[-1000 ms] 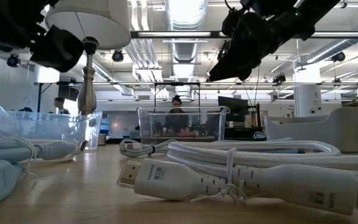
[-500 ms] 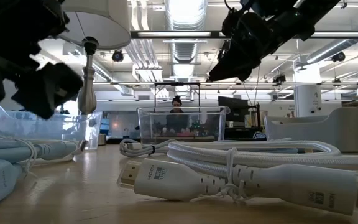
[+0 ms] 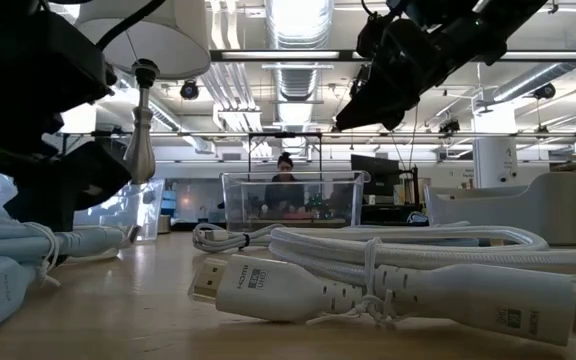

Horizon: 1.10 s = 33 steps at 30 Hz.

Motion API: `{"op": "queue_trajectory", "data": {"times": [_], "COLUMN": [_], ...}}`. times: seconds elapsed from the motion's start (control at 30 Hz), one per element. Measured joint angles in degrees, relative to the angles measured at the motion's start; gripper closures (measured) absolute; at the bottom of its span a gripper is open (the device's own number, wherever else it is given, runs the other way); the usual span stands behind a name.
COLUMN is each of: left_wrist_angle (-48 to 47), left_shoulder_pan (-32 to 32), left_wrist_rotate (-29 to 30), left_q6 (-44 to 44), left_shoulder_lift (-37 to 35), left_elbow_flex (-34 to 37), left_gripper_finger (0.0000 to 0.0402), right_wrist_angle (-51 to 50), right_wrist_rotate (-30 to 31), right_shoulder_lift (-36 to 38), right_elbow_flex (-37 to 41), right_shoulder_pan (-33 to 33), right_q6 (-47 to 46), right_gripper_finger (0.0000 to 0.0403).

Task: Pick & Place USB Port
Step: Put the bottom left light blue HDMI cable into the white bin

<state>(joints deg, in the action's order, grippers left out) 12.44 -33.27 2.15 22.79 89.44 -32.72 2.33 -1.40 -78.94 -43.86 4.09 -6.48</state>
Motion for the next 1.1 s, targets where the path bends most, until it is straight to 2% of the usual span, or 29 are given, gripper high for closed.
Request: {"op": "queue_trajectory", "data": {"times": [0.17, 0.43, 0.67, 0.8, 0.9, 1.1], "left_wrist_angle": [-1.69, -1.92, -1.95, -2.78, -7.24, -27.61], "left_shoulder_pan": [-0.01, -0.01, -0.01, -0.01, -0.01, -0.01], "left_wrist_rotate": [-0.92, -1.17, 1.14, 5.6, 10.92, 25.73], "left_q6": [-0.62, -2.8, -3.73, -5.26, -5.73, -4.23], "left_shoulder_lift": [-0.04, -0.67, -4.22, -8.29, -12.26, -19.97], "left_elbow_flex": [0.08, -0.61, -2.16, -3.17, -4.39, -9.05], "left_gripper_finger": [0.0214, 0.0335, 0.0335, 0.0335, 0.0334, 0.0324], "right_wrist_angle": [0.0, 0.0, 0.0, 0.0, 0.0, 0.0], "right_wrist_rotate": [0.02, 0.0, 0.04, 0.02, 0.04, 0.02], "right_shoulder_lift": [0.0, 0.0, 0.0, 0.0, 0.0, -0.02], "right_elbow_flex": [0.02, 0.02, 0.03, 0.04, 0.04, 0.04], "right_shoulder_pan": [-0.76, -2.45, -2.74, -2.74, -2.74, -2.74], "right_q6": [0.0, 0.02, 0.02, 0.02, 0.02, 0.03], "right_gripper_finger": [0.0326, 0.0317, 0.0312, 0.0319, 0.0324, 0.033]}}
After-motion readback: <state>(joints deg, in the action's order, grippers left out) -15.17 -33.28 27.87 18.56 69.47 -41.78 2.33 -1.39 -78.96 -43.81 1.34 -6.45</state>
